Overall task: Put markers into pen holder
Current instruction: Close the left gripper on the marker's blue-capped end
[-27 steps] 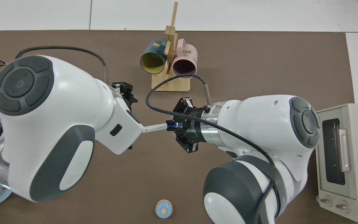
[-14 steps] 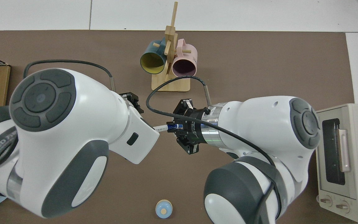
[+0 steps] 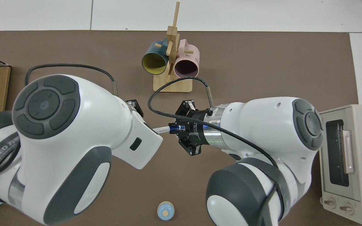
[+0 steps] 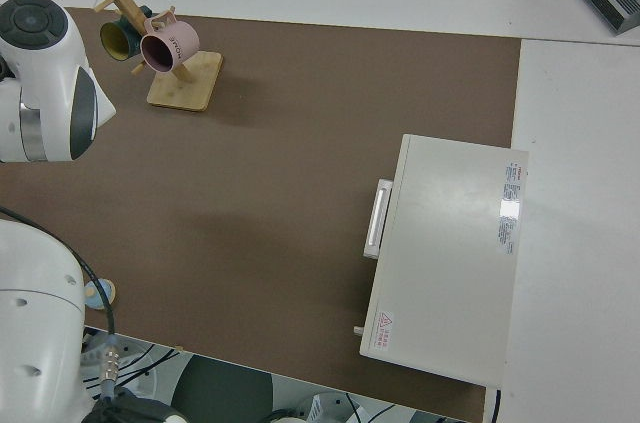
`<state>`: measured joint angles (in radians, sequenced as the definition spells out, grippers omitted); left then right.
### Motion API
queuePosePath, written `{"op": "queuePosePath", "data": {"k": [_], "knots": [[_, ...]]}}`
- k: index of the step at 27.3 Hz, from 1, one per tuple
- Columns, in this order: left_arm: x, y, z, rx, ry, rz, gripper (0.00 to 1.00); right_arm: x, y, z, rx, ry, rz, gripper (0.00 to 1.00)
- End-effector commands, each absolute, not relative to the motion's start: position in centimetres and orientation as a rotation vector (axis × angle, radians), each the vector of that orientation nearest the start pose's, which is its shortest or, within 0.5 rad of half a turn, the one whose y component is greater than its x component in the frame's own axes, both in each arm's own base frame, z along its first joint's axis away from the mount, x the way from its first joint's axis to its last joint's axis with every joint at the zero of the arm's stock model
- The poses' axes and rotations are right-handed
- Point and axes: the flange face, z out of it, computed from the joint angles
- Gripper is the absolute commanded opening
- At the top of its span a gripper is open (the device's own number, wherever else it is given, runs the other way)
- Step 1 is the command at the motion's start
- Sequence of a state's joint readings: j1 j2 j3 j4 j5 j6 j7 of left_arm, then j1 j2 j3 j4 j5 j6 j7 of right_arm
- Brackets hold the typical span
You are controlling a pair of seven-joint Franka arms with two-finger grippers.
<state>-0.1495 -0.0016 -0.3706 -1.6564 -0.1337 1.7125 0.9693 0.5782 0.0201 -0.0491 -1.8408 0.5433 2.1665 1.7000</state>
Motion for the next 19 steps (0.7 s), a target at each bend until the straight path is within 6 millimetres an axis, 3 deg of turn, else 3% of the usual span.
{"op": "queuePosePath", "data": {"k": [1,4,5,6,7,13,19], "knots": [[47.7,-28.9,60.1,-2.420,2.178,-0.146,0.00,49.9,31.3,54.8,-2.034,1.679,0.400,0.00],[47.7,-28.9,60.1,-2.420,2.178,-0.146,0.00,49.9,31.3,54.7,-2.034,1.681,0.402,0.00],[47.8,-28.8,60.1,-2.421,2.176,-0.146,0.00,49.9,31.3,54.7,-2.034,1.681,0.402,0.06],[47.7,-28.9,60.1,-2.420,2.178,-0.146,0.00,49.9,31.3,54.7,-2.033,1.686,0.405,0.41],[47.7,-28.9,60.1,-2.418,2.180,-0.144,0.00,50.0,31.0,54.6,-2.033,1.699,0.414,0.98],[47.8,-28.6,60.1,-2.420,2.174,-0.135,0.00,50.1,29.9,54.2,-2.152,1.638,0.382,1.00],[48.8,-25.6,59.5,-2.422,2.100,-0.016,0.00,51.3,26.5,53.3,-2.368,1.507,0.251,1.00]]}}
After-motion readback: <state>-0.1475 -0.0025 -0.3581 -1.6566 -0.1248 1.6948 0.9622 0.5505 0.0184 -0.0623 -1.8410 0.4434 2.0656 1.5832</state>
